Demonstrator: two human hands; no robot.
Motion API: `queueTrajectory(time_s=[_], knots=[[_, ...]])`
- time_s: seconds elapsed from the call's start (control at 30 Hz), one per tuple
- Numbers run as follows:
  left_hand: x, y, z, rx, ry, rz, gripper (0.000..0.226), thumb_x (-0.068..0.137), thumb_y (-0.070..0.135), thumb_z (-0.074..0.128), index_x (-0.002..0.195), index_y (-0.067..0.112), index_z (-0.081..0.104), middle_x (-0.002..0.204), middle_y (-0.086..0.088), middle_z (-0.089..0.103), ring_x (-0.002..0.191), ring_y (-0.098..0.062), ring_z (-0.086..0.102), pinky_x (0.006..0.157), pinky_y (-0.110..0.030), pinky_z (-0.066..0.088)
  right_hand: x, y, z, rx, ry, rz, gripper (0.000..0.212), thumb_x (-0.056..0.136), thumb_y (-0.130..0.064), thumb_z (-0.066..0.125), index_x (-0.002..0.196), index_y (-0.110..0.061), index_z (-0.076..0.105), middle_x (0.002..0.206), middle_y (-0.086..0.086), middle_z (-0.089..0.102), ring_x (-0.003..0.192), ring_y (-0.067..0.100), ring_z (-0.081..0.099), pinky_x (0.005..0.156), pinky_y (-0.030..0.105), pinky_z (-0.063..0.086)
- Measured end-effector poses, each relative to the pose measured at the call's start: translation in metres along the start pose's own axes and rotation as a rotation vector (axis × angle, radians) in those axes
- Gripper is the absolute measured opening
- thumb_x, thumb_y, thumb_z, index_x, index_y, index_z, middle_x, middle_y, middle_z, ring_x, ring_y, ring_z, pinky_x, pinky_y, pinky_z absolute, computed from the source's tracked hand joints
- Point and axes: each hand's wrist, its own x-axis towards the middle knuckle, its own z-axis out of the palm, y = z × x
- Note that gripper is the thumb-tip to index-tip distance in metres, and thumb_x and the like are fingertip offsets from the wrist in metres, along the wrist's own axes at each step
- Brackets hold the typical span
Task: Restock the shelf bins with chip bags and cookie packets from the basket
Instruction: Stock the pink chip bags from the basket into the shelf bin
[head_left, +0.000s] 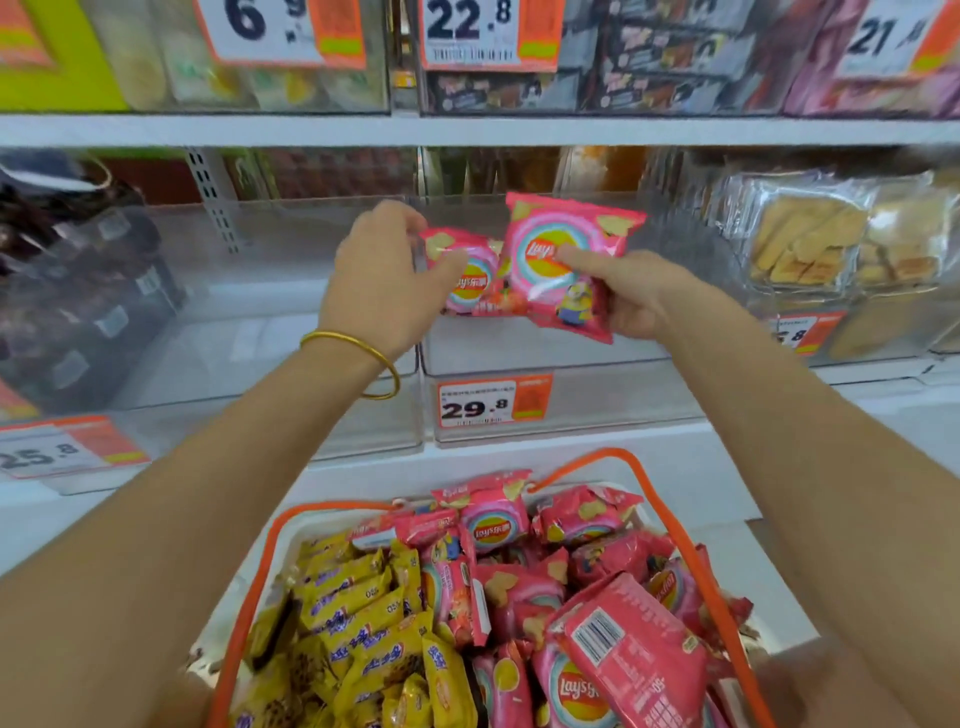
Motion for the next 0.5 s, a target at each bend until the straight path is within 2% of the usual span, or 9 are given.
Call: queueTrajectory(time_s=[0.07, 0.13, 0.23, 0.3, 0.43, 0.5], knots=[[0.015, -0.012, 0.007, 0.174, -0.045, 0.063, 0.050, 0.083, 0.038, 0.065, 0.121, 0.008, 0.053, 0.121, -0.013, 0.054, 0.116, -0.029, 0.047, 0.098, -0.036, 0.035, 0.025, 0.008, 0.010, -0.102, -0.023, 0.032, 0.025, 0.083, -0.009, 0.069, 0.106, -0.002, 0.062, 0.109, 0.016, 0.068, 0.063, 0.015, 0.067, 0.066, 0.037, 0.058], [0.022, -0.020, 0.018, 0.259, -0.148, 0.090, 0.055, 0.082, 0.038, 0.066, 0.124, 0.007, 0.050, 0.128, -0.015, 0.050, 0.124, -0.031, 0.040, 0.101, -0.036, 0.030, 0.046, 0.016, 0.021, -0.169, -0.039, 0.039, 0.038, 0.079, -0.007, 0.073, 0.114, -0.001, 0.060, 0.114, 0.016, 0.067, 0.073, 0.018, 0.066, 0.069, 0.038, 0.056], [0.021, -0.027, 0.029, 0.257, -0.238, 0.085, 0.064, 0.083, 0.028, 0.067, 0.135, 0.003, 0.039, 0.142, -0.018, 0.035, 0.136, -0.030, 0.027, 0.105, -0.031, 0.021, 0.072, 0.026, 0.034, -0.315, -0.044, 0.036, 0.026, 0.076, -0.011, 0.077, 0.097, -0.013, 0.061, 0.092, 0.003, 0.069, 0.071, 0.012, 0.062, 0.058, 0.028, 0.049], [0.019, -0.030, 0.032, 0.248, -0.250, 0.082, 0.067, 0.084, 0.023, 0.065, 0.139, 0.003, 0.033, 0.148, -0.016, 0.028, 0.140, -0.027, 0.021, 0.108, -0.028, 0.017, 0.085, 0.032, 0.037, -0.420, -0.061, 0.067, 0.031, 0.075, -0.014, 0.079, 0.100, -0.015, 0.060, 0.088, -0.003, 0.066, 0.074, 0.010, 0.060, 0.058, 0.026, 0.046], [0.022, -0.035, 0.034, 0.265, -0.250, 0.114, 0.067, 0.084, 0.018, 0.062, 0.141, 0.002, 0.031, 0.149, -0.018, 0.028, 0.143, -0.028, 0.016, 0.113, -0.032, 0.017, 0.110, 0.039, 0.043, -0.464, -0.067, 0.053, 0.053, 0.073, -0.005, 0.079, 0.119, -0.011, 0.053, 0.113, 0.004, 0.063, 0.103, 0.023, 0.060, 0.084, 0.039, 0.051], [0.021, -0.036, 0.034, 0.245, -0.244, 0.126, 0.064, 0.085, 0.018, 0.061, 0.141, 0.005, 0.033, 0.148, -0.017, 0.030, 0.143, -0.028, 0.016, 0.112, -0.031, 0.019, 0.120, 0.041, 0.044, -0.447, -0.030, 0.005, 0.063, 0.070, 0.002, 0.079, 0.124, -0.008, 0.048, 0.120, 0.008, 0.061, 0.110, 0.027, 0.058, 0.091, 0.043, 0.051]])
